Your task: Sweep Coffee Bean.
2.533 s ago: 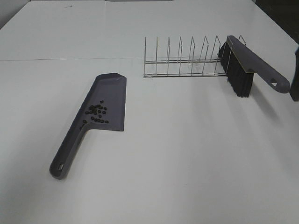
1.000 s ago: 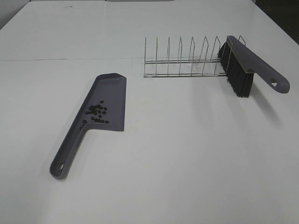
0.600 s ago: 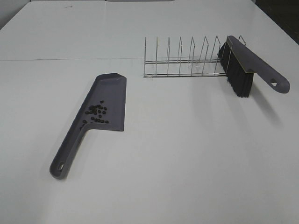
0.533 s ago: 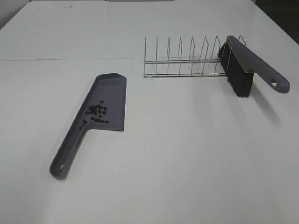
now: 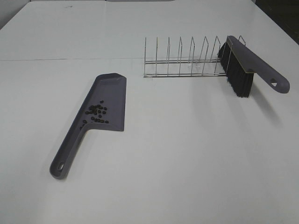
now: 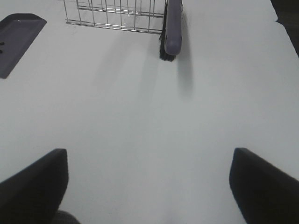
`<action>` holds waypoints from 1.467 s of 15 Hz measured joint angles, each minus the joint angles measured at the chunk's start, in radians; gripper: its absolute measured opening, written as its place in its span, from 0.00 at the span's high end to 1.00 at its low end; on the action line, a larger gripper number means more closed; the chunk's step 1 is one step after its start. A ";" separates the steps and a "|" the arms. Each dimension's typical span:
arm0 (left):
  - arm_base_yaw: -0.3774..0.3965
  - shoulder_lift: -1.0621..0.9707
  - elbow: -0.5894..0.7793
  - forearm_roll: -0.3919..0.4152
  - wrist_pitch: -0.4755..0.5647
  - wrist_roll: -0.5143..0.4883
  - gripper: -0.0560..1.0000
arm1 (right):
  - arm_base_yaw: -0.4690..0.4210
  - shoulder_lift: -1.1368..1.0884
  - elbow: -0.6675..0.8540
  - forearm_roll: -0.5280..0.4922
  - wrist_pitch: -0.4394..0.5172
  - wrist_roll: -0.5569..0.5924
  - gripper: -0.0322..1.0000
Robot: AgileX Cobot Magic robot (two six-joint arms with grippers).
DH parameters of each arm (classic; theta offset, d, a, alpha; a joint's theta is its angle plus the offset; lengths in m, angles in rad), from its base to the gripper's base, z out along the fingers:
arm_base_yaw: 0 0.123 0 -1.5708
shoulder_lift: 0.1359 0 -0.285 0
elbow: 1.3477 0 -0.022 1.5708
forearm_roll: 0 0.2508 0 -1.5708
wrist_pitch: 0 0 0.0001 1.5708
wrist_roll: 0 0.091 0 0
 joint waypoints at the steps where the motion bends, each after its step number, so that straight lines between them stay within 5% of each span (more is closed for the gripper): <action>1: 0.069 -0.030 0.000 0.000 0.000 0.000 0.29 | 0.000 0.000 0.000 0.000 0.000 0.000 0.21; 4: 0.220 -0.148 0.000 0.000 -0.001 0.000 0.29 | 0.000 0.000 0.000 0.000 0.000 0.000 0.21; 8: 0.292 -0.283 0.000 0.000 -0.001 0.000 0.29 | 0.000 0.000 0.000 0.000 0.000 0.000 0.21; 22: 0.305 -0.299 0.000 0.000 -0.002 0.000 0.29 | 0.000 -0.080 0.000 0.007 -0.004 0.000 0.21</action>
